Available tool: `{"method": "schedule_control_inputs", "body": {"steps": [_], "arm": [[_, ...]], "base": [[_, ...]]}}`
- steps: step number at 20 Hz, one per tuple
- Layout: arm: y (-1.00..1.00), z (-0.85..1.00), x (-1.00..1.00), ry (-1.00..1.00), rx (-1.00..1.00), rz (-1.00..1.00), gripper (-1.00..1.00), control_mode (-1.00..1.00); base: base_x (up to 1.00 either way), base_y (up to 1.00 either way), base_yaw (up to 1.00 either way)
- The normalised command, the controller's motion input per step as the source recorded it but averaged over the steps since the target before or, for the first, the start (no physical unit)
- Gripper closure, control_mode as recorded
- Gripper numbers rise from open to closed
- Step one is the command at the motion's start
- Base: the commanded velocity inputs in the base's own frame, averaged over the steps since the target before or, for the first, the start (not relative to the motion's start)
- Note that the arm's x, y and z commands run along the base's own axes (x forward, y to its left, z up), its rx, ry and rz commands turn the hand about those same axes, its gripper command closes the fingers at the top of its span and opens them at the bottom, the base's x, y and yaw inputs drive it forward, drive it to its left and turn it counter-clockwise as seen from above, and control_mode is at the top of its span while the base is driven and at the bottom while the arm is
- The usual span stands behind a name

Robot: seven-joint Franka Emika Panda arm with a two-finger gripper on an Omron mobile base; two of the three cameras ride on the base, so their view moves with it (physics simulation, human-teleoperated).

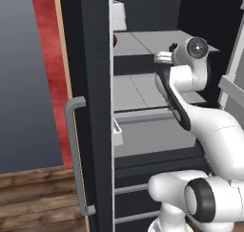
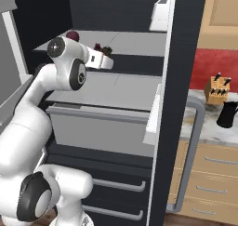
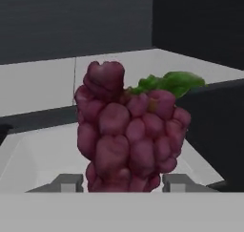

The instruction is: Move the beet and grapes from the top shelf to the second highest shelf to make space. Then, place the pitcher from the counter on the cleared top shelf.

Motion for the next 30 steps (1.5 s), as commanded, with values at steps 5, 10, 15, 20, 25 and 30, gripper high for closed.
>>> {"method": "schedule_control_inputs", "body": {"steps": [5,10,15,20,25,30], "arm": [[0.08,-0.38,-0.94,0.19,-0.05,0.0,1.0,-1.0],[-0.03,-0.62,-0.42,0.25,-0.05,0.0,1.0,-1.0],[-0.09,-0.63,0.01,0.19,0.0,0.0,1.0,-1.0],[-0.23,-0.6,0.27,0.04,0.0,0.01,1.0,-1.0],[-0.33,-0.56,0.4,0.02,0.0,0.02,1.0,-1.0],[-0.09,-0.22,0.62,0.0,0.01,0.08,1.0,-1.0]], "base": [[0.0,0.0,0.0],[0.0,0.0,0.0],[0.0,0.0,0.0],[0.0,0.0,0.0],[0.0,0.0,0.0],[0.0,0.0,0.0]]}}
